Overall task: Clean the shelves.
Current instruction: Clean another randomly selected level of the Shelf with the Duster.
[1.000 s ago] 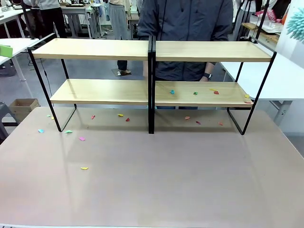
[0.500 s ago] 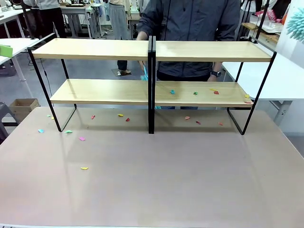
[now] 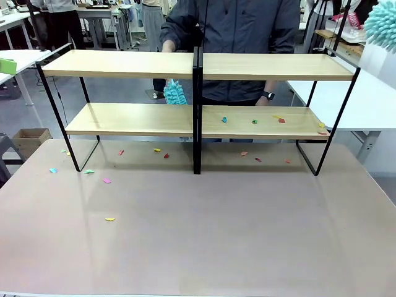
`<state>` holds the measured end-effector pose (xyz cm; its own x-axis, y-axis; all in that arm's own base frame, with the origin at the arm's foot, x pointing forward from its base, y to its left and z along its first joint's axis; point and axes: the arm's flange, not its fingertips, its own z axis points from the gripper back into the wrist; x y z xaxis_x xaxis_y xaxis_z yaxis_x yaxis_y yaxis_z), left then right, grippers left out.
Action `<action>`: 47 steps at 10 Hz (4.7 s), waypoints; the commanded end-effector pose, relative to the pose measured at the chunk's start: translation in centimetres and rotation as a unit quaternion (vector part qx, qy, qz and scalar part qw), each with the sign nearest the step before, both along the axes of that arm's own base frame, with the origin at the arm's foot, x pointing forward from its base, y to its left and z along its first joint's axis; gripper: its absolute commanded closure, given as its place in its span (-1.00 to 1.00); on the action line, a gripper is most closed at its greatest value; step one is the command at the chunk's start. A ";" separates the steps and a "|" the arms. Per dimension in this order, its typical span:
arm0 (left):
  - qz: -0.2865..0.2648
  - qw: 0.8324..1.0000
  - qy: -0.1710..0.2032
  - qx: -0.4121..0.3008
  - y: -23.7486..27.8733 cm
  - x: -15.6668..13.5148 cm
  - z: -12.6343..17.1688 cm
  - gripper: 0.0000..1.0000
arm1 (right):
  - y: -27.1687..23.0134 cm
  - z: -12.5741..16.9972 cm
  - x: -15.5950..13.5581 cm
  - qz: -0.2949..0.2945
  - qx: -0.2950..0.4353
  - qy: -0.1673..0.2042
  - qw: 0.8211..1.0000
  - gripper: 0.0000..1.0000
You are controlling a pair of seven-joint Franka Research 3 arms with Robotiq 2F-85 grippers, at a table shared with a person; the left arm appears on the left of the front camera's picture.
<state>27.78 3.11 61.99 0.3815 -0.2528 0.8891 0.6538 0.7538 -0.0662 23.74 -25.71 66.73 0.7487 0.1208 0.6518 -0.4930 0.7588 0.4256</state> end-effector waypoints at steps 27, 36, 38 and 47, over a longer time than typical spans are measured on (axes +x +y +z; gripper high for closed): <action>-0.004 1.000 -0.001 -0.004 0.0 0.2 0.0 -1.00 | 35.9 -14.6 10.3 0.050 -0.196 -0.001 0.979 0.74; -0.004 1.000 -0.001 -0.004 0.0 0.2 0.0 -1.00 | 37.5 -16.8 14.1 -0.033 -0.181 0.009 0.983 0.74; -0.004 1.000 -0.001 -0.004 0.0 0.2 0.0 -1.00 | 35.6 -16.5 13.7 -0.092 -0.230 0.033 0.968 0.74; -0.004 1.000 -0.001 -0.004 0.0 0.2 0.0 -1.00 | 31.8 -15.6 12.2 -0.177 -0.279 0.065 0.942 0.74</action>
<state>27.78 3.11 61.99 0.3815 -0.2527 0.8892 0.6538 0.7538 -0.0663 35.43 6.04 51.26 0.8767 0.1653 0.4518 -0.1628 0.9856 -0.0448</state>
